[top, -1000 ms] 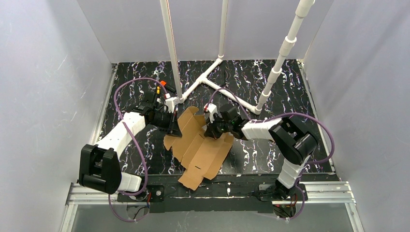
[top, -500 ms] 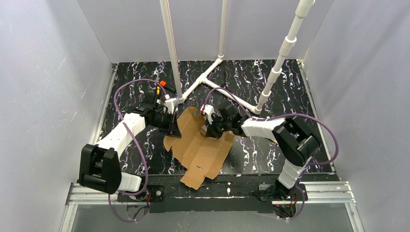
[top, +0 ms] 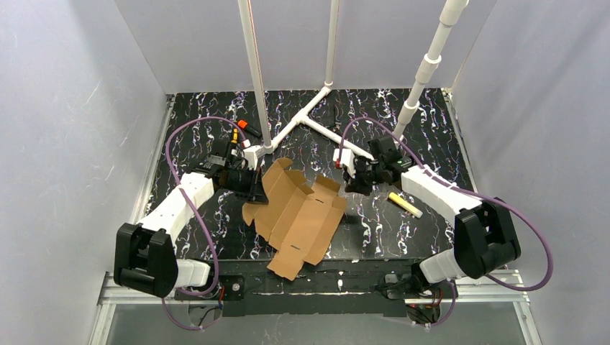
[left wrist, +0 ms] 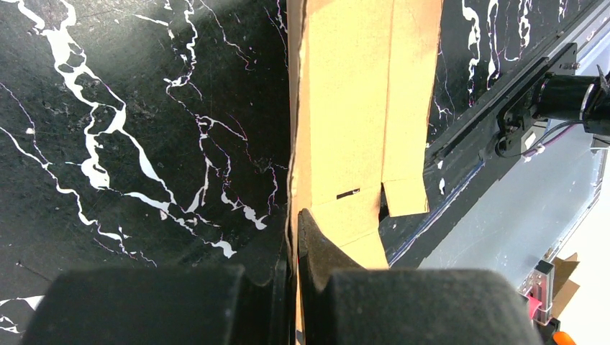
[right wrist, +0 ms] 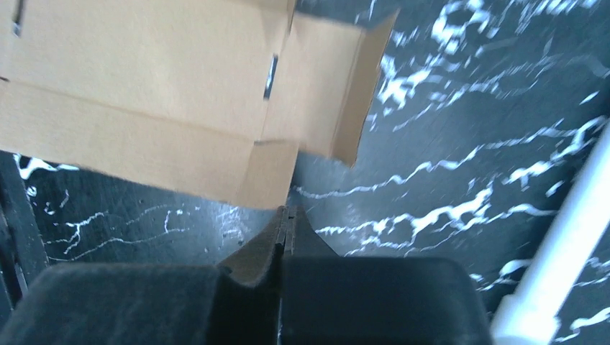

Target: Fold the paper box

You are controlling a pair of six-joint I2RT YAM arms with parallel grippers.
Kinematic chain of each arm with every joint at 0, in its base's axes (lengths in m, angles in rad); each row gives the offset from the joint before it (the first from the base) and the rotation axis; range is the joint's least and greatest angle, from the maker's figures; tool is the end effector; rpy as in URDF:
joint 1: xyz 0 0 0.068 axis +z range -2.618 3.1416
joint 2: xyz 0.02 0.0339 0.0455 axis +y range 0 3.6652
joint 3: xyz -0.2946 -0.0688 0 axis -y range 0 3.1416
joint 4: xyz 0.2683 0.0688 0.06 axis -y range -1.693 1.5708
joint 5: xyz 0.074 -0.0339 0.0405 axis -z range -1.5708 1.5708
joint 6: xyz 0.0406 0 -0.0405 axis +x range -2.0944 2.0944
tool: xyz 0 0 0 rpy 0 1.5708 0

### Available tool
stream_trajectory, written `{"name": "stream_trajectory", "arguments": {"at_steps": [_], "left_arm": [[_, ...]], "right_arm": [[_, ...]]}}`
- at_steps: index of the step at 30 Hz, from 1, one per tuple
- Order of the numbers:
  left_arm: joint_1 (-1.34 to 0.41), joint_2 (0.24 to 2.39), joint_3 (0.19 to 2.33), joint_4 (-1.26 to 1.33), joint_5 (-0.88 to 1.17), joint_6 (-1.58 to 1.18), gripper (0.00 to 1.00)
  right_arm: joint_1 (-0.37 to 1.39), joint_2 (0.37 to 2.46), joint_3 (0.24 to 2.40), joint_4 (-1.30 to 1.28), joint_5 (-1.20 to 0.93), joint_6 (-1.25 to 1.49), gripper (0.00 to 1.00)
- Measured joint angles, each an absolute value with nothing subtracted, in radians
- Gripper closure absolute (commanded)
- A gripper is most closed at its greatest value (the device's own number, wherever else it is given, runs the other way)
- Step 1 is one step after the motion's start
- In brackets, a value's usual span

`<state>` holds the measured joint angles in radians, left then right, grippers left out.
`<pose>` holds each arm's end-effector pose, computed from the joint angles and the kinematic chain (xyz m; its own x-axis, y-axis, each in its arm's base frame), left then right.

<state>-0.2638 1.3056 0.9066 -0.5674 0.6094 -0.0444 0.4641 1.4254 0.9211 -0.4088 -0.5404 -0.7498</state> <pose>0.2587 -0.0940 0.2606 -0.8170 0.1830 -0.5468 0.4920 0.7156 -0.4957 0.2658 0.1564 0.2418 -0.0647 -0.6859 -0.7248 -0.9690 0.2167 -0.1186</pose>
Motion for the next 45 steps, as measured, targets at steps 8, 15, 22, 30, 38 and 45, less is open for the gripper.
{"name": "stream_trajectory", "arguments": {"at_steps": [8, 15, 22, 30, 38, 45], "left_arm": [[-0.264, 1.295, 0.892, -0.558, 0.605, -0.043, 1.0], [-0.264, 1.291, 0.891, -0.556, 0.606, -0.041, 1.0], [-0.264, 1.283, 0.891, -0.554, 0.606, -0.041, 1.0], [-0.264, 1.283, 0.891, -0.554, 0.606, -0.041, 1.0], [-0.263, 1.283, 0.891, -0.554, 0.606, -0.041, 1.0], [-0.263, 1.283, 0.889, -0.554, 0.606, -0.041, 1.0]], "right_arm": [[0.465, 1.494, 0.86, -0.392, -0.401, -0.72, 0.99], [0.467, 1.567, 0.861, -0.337, -0.406, -0.658, 0.99], [0.488, 1.566, 0.864, -0.335, -0.505, -0.674, 0.99], [0.513, 1.566, 0.864, -0.353, -0.569, -0.733, 0.99], [0.554, 1.561, 0.864, -0.381, -0.572, -0.787, 0.99], [0.637, 1.56, 0.864, -0.412, -0.541, -0.827, 0.99]]}}
